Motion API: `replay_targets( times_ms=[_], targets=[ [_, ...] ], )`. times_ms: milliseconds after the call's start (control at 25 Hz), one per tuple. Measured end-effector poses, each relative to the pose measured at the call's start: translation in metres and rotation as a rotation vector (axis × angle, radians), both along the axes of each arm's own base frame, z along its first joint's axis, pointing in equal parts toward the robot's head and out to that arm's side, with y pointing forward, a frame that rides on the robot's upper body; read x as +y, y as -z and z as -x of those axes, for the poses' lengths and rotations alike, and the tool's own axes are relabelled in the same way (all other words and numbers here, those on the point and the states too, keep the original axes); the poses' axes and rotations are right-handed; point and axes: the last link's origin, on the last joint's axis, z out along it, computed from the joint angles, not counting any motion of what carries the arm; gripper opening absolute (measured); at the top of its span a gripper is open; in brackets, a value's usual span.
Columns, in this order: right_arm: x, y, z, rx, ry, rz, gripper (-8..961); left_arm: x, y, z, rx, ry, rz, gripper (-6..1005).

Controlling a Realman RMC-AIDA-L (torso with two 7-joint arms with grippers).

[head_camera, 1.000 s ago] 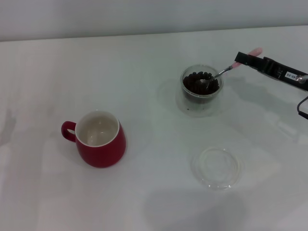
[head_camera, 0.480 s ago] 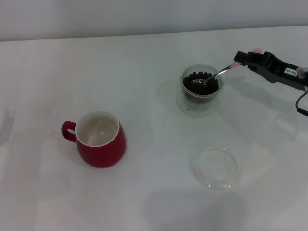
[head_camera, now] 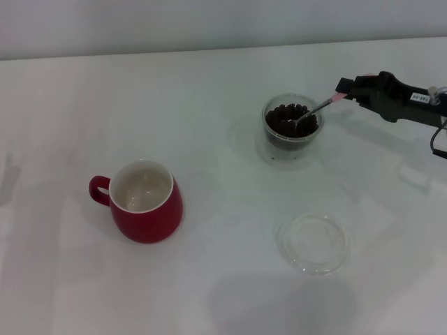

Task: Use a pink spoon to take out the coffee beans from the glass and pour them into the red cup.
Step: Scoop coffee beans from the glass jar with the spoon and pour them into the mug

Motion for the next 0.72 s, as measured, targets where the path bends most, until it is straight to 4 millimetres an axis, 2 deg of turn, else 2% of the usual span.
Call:
replay_targets(
  times_ms=[360,720],
  targets=[
    [0.003,-0.015,-0.008,0.041,0.088,0.016,140,0.001,-0.002,0.0,-0.003,-0.002,-0.01,864],
    [0.004,-0.021,-0.014,0.058,0.147,0.021,141,0.001,-0.002,0.0,-0.003,-0.002,-0.01,864]
  ],
)
